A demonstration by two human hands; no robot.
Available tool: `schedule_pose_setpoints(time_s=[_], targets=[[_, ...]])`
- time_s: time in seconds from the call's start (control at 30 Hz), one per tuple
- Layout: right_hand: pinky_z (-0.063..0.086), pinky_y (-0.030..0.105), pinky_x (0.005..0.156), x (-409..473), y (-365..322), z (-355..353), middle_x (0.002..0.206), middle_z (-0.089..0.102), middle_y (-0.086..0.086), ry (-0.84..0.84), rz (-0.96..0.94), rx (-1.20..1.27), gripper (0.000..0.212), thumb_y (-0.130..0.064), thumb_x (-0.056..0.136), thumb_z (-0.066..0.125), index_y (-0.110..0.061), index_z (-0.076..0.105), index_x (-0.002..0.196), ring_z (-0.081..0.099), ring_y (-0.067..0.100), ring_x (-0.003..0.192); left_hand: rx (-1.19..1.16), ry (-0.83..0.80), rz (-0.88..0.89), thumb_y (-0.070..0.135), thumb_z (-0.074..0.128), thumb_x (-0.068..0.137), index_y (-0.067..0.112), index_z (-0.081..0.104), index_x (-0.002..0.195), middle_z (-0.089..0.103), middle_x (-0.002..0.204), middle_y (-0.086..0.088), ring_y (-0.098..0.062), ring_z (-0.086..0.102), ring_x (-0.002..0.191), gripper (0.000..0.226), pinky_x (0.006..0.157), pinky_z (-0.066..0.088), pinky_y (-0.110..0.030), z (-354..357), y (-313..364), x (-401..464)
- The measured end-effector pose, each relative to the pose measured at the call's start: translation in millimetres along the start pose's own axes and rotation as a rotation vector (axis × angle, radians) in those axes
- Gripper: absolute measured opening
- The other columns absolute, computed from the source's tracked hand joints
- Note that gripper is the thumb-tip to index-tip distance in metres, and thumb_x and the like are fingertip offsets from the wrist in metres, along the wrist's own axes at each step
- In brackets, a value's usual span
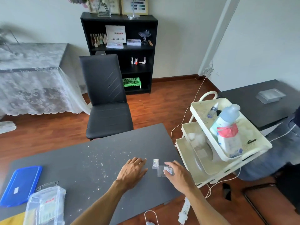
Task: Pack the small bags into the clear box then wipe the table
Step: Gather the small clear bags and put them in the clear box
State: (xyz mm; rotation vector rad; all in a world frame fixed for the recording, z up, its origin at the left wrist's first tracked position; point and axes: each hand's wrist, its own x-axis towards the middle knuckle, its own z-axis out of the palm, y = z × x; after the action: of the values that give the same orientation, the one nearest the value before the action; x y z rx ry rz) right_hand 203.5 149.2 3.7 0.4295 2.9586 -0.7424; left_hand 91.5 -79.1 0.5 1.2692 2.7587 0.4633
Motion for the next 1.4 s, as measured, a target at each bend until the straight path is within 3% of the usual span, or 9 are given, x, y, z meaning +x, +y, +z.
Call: schedule_pose_setpoints(time_s=[0.1, 0.33, 0.5, 0.6, 0.73, 0.8, 1.07, 1.23, 1.4], targets=[[0.047, 0.014, 0.073, 0.4, 15.8, 7.4, 0.115, 0.059, -0.014, -0.042, 0.027, -0.001, 0.043, -0.052, 0.096, 0.055, -0.037, 0.055, 0.137, 0.065, 0.007, 0.100, -0.013, -0.051, -0.023, 0.040, 0.048, 0.100, 0.014, 0.057, 0.133, 0.065, 0.117, -0.005, -0.028, 0.059, 0.111, 0.043, 0.097, 0.048, -0.035, 14.6, 11.1, 10.4], [0.054, 0.028, 0.085, 2.9, 37.0, 26.3, 0.123, 0.058, -0.009, -0.115, 0.025, -0.077, 0.053, -0.056, 0.095, 0.057, -0.039, 0.050, 0.145, 0.067, 0.013, 0.108, -0.037, -0.126, -0.107, 0.036, 0.052, 0.098, 0.022, 0.051, 0.139, 0.062, 0.113, -0.003, -0.026, 0.054, 0.109, 0.043, 0.095, 0.045, -0.036, 35.9, 21.2, 30.9], [0.054, 0.028, 0.076, 10.5, 45.7, 30.5, 0.113, 0.064, -0.010, -0.048, 0.002, -0.106, 0.046, -0.058, 0.093, 0.059, -0.042, 0.060, 0.136, 0.069, 0.014, 0.101, -0.054, -0.138, -0.161, 0.042, 0.049, 0.099, 0.028, 0.056, 0.133, 0.058, 0.113, 0.001, -0.021, 0.050, 0.110, 0.037, 0.092, 0.039, -0.030, 48.4, 22.1, 43.2], [0.057, 0.028, 0.067, 12.9, 52.3, 35.4, 0.109, 0.072, -0.010, 0.036, -0.080, -0.163, 0.040, -0.057, 0.092, 0.064, -0.038, 0.070, 0.126, 0.074, 0.017, 0.091, -0.079, -0.085, -0.194, 0.040, 0.057, 0.096, 0.025, 0.069, 0.119, 0.062, 0.100, 0.000, -0.023, 0.055, 0.099, 0.030, 0.086, 0.046, -0.033, 50.7, 25.9, 46.8], [0.054, 0.026, 0.043, 17.7, 55.7, 41.0, 0.073, 0.076, -0.008, 0.153, -0.221, -0.316, 0.024, -0.044, 0.084, 0.080, -0.027, 0.080, 0.101, 0.072, 0.017, 0.057, -0.061, -0.019, -0.223, 0.034, 0.072, 0.087, 0.024, 0.077, 0.097, 0.062, 0.080, 0.003, -0.023, 0.059, 0.080, 0.016, 0.069, 0.051, -0.031, 54.3, 29.3, 48.0], [0.051, 0.024, 0.038, 22.2, 54.4, 42.4, 0.062, 0.071, -0.008, 0.222, -0.276, -0.362, 0.020, -0.039, 0.082, 0.083, -0.023, 0.080, 0.094, 0.068, 0.015, 0.050, -0.056, 0.004, -0.228, 0.032, 0.076, 0.084, 0.025, 0.077, 0.089, 0.061, 0.075, 0.005, -0.022, 0.058, 0.075, 0.009, 0.063, 0.051, -0.029, 57.3, 30.1, 47.5], [0.051, 0.023, 0.041, 30.1, 55.6, 40.9, 0.068, 0.075, -0.007, 0.285, -0.361, -0.364, 0.015, -0.032, 0.084, 0.082, -0.018, 0.080, 0.091, 0.067, 0.013, 0.054, -0.136, 0.108, -0.300, 0.030, 0.076, 0.083, 0.027, 0.075, 0.079, 0.060, 0.072, 0.010, -0.016, 0.053, 0.074, 0.005, 0.061, 0.046, -0.025, 63.1, 29.6, 47.8], [0.050, 0.025, 0.040, 31.7, 50.2, 35.4, 0.068, 0.075, -0.006, 0.258, -0.310, -0.363, 0.022, -0.040, 0.082, 0.082, -0.020, 0.081, 0.091, 0.066, 0.015, 0.057, -0.188, 0.180, -0.375, 0.034, 0.074, 0.085, 0.031, 0.076, 0.082, 0.050, 0.066, 0.009, -0.013, 0.046, 0.070, 0.006, 0.055, 0.035, -0.021, 61.5, 25.4, 39.8], [0.049, 0.024, 0.039, 39.0, 40.8, 29.8, 0.067, 0.075, -0.006, 0.225, -0.297, -0.375, 0.021, -0.037, 0.075, 0.087, -0.018, 0.081, 0.079, 0.066, 0.015, 0.058, -0.292, 0.298, -0.465, 0.036, 0.070, 0.089, 0.033, 0.076, 0.091, 0.048, 0.064, 0.009, -0.011, 0.046, 0.068, 0.007, 0.048, 0.044, -0.029, 57.7, 24.5, 36.9]])
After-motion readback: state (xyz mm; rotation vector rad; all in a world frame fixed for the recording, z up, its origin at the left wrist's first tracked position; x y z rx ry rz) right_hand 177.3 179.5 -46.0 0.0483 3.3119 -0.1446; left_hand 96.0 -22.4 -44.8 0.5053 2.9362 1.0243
